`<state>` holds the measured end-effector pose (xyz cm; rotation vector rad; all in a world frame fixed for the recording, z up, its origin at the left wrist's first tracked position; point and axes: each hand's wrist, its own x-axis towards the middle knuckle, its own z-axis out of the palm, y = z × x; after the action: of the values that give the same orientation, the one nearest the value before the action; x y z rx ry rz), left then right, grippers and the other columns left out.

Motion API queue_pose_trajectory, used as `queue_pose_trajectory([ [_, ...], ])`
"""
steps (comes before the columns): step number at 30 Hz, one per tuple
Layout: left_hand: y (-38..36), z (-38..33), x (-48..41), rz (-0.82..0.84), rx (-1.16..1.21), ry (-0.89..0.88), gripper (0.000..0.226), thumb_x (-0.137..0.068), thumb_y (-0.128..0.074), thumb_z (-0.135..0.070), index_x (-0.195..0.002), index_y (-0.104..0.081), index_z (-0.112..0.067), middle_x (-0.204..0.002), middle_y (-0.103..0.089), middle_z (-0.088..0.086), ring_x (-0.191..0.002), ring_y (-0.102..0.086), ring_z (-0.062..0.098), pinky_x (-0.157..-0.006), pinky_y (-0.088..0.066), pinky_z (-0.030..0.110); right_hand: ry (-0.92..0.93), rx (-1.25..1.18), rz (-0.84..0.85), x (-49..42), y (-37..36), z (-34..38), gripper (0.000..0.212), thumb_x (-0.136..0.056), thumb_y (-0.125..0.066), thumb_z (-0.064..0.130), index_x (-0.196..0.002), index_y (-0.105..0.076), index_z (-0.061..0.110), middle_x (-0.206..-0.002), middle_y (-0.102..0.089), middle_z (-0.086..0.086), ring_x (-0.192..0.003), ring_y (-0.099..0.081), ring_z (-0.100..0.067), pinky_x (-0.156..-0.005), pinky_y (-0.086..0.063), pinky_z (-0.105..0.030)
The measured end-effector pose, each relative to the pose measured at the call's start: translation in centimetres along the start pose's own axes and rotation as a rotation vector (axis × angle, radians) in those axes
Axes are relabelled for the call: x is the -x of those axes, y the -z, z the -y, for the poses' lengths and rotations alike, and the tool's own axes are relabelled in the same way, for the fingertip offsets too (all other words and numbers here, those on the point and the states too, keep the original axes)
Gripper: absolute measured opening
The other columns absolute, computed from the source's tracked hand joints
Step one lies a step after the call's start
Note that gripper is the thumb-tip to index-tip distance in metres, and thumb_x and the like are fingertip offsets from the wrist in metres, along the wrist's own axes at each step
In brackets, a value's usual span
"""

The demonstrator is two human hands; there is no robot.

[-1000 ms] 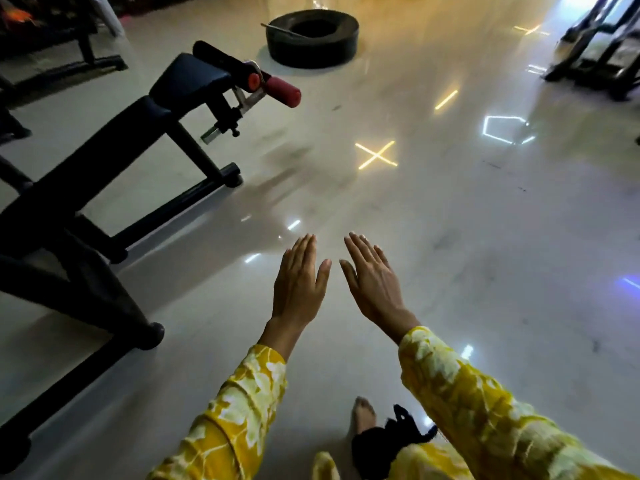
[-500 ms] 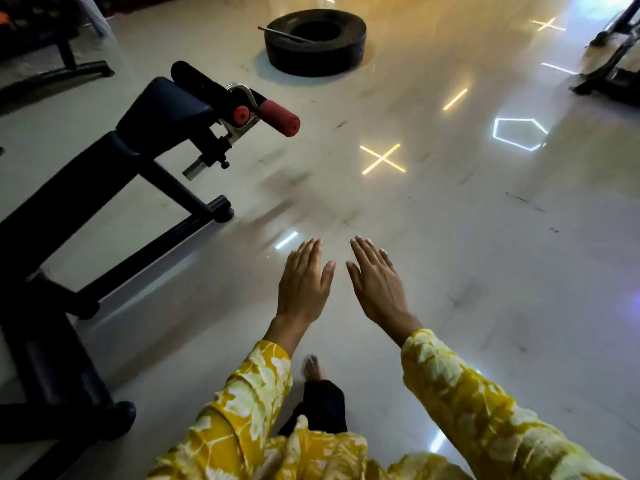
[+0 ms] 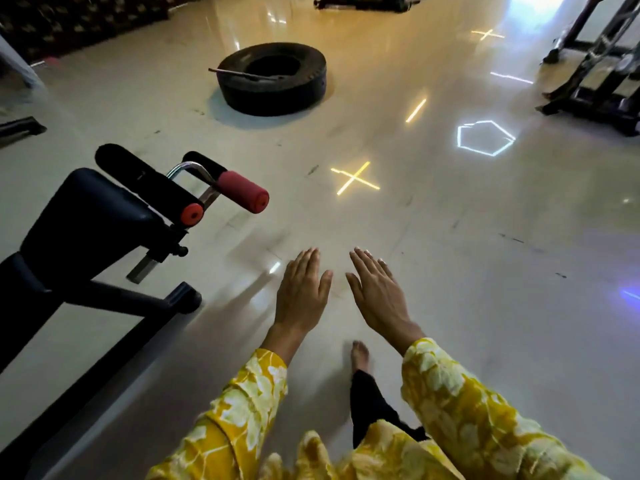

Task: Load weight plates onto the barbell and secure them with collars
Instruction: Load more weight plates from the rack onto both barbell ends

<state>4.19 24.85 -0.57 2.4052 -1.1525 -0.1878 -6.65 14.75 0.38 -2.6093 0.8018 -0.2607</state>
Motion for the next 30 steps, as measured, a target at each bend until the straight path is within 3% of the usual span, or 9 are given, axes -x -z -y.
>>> queue_pose_trajectory([
  [4, 0.0, 1.0, -11.4, -0.011, -0.030, 0.006, 0.051, -0.099, -0.036, -0.035, -0.142, -0.032, -0.009, -0.149, -0.034, 0.010, -0.139, -0.027, 0.022, -0.114, -0.023, 0.035, 0.009, -0.022, -0.013, -12.2, 0.0, -2.2, 0.048, -0.100, -0.026, 0.034, -0.145, -0.023, 0.015, -0.154, -0.025, -0.002, -0.143, -0.018, -0.014, -0.117, -0.007, -0.027],
  [11, 1.8, 3.7, -30.2, -0.043, -0.002, 0.110, 0.052, -0.099, -0.034, -0.036, -0.143, -0.030, -0.009, -0.150, -0.033, 0.010, -0.140, -0.026, 0.021, -0.115, -0.018, 0.035, 0.112, -0.042, 0.040, -32.8, 0.9, -3.1, 0.048, -0.100, -0.027, 0.032, -0.144, -0.024, 0.013, -0.153, -0.026, -0.003, -0.143, -0.019, -0.015, -0.118, -0.008, -0.029],
  [21, 3.1, 16.8, -56.2, -0.134, 0.039, 0.262, 0.051, -0.100, -0.036, -0.033, -0.143, -0.030, -0.006, -0.150, -0.033, 0.011, -0.140, -0.025, 0.021, -0.115, -0.015, 0.033, 0.231, 0.010, 0.176, -63.3, -4.2, -0.6, 0.050, -0.100, -0.024, 0.036, -0.146, -0.018, 0.016, -0.155, -0.020, -0.002, -0.144, -0.014, -0.014, -0.117, -0.004, -0.028],
  [30, 7.9, 28.1, -78.4, -0.122, 0.012, 0.349, 0.053, -0.100, -0.031, -0.037, -0.145, -0.027, -0.009, -0.152, -0.029, 0.007, -0.141, -0.021, 0.018, -0.115, -0.010, 0.030, 0.277, -0.021, 0.242, -89.3, -7.1, 4.7, 0.050, -0.100, -0.025, 0.037, -0.145, -0.021, 0.017, -0.154, -0.023, -0.001, -0.143, -0.016, -0.015, -0.116, -0.005, -0.028],
])
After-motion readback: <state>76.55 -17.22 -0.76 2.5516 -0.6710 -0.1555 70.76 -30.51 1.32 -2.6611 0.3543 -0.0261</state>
